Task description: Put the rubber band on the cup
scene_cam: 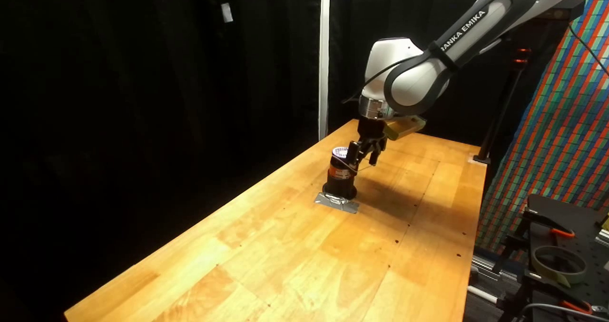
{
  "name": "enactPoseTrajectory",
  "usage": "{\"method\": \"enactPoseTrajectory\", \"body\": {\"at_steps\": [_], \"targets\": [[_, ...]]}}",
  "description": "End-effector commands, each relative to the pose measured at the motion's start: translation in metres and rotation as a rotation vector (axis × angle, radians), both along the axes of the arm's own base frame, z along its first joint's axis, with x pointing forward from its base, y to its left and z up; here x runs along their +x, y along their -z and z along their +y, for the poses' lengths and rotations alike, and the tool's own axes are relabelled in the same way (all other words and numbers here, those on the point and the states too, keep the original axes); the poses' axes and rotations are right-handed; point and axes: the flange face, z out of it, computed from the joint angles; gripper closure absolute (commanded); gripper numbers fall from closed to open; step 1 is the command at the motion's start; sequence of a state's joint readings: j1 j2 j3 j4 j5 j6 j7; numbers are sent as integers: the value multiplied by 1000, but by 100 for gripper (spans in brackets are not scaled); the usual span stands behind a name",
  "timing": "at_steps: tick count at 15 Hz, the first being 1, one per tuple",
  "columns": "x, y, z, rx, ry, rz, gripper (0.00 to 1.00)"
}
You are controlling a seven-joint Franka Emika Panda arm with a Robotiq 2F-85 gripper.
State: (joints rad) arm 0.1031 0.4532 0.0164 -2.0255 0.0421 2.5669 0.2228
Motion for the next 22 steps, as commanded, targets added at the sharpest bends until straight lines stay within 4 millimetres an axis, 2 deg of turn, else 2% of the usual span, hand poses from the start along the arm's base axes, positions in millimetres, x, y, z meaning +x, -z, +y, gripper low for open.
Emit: {"method": "enactPoseTrajectory", "body": {"at_steps": [1,9,15,22], "targets": [[1,10,5,-35,-2,-14,0],[4,21,28,-67,-61,-23,0],[-11,2,17,-56,-66,5,0],[-44,-14,3,-27,-125,37,0]]}}
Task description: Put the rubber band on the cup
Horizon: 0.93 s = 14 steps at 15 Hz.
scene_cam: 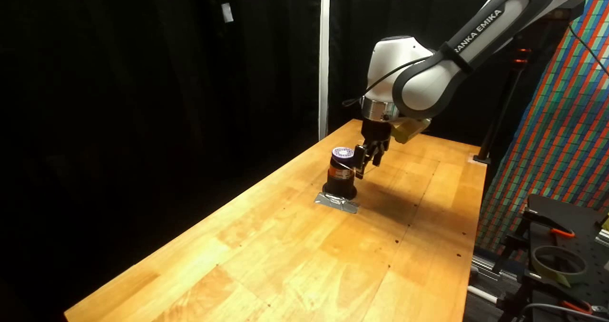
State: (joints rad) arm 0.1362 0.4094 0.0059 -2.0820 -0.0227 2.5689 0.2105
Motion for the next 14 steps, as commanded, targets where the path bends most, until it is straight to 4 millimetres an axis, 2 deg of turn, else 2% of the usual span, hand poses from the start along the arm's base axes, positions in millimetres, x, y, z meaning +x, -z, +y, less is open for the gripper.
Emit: {"method": "enactPoseTrajectory", "body": {"at_steps": [1,2,3,4,8,12,14], "targets": [[-32,-11,-12,21,-49,27,0],[-36,-13,-15,21,-63,20,25],[-40,-15,-17,20,-75,4,26],[-43,-17,-18,22,-87,-20,32],[-54,-28,-20,47,-116,-167,65],[-67,-23,-11,78,-159,-303,94],[-75,-18,-6,87,-182,-369,95]]}}
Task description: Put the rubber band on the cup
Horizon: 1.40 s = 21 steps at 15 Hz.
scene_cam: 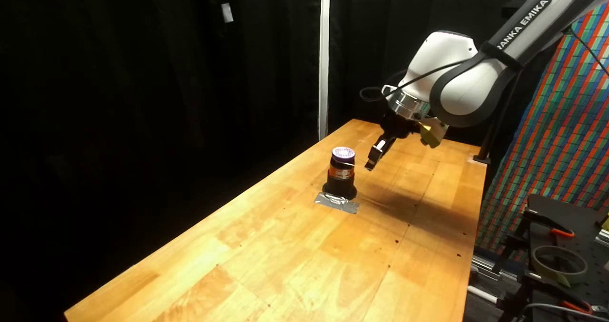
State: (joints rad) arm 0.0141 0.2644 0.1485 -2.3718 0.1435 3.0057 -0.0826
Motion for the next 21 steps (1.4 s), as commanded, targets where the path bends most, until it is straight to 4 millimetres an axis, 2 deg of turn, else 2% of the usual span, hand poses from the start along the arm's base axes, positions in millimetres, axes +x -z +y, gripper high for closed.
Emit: {"method": "enactPoseTrajectory", "body": {"at_steps": [1,3,6,15,21], "targets": [[-23,2,4,10,-36,-133,98],[-28,2,11,24,-45,-221,93],[-35,1,15,56,-55,-339,92],[-49,20,-14,63,-93,-531,94],[-52,23,-19,58,-112,-598,92]]}}
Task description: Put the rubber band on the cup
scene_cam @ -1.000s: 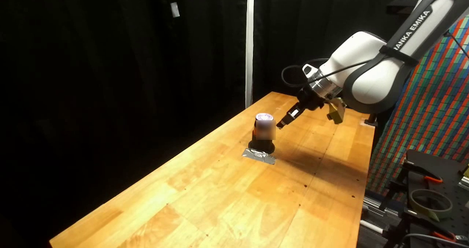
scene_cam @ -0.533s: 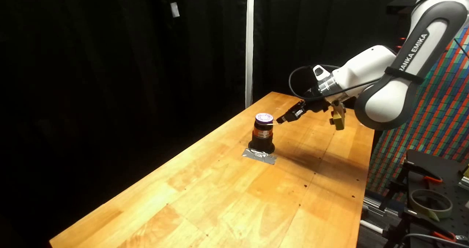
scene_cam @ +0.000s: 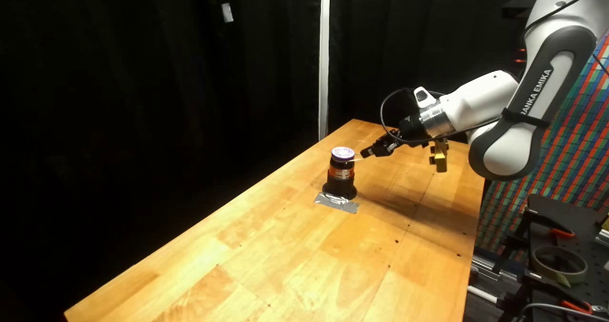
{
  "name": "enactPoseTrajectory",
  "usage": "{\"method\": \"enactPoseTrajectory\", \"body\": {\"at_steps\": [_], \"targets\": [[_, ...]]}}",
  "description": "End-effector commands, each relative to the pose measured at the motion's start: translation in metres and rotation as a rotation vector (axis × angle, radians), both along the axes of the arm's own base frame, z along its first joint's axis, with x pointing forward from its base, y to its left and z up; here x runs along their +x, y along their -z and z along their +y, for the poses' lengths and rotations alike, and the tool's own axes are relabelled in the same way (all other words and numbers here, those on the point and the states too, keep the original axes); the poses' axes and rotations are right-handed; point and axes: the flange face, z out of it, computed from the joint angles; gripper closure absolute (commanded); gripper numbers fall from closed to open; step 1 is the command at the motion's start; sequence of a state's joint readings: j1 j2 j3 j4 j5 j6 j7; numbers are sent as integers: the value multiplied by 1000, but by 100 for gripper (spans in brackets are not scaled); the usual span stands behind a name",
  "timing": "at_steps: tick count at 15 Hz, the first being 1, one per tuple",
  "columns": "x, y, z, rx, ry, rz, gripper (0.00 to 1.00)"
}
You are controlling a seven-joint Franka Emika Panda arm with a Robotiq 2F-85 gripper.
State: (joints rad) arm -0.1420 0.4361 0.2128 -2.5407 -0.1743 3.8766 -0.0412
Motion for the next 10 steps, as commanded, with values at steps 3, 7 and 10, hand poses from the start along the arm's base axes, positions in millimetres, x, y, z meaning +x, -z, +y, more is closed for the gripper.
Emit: {"method": "enactPoseTrajectory", "body": {"at_steps": [3,7,10], "targets": [[-6,-2,-1,12,-6,-62,91],[-7,-1,3,25,-19,25,62],[-15,5,10,0,-58,245,38]]}}
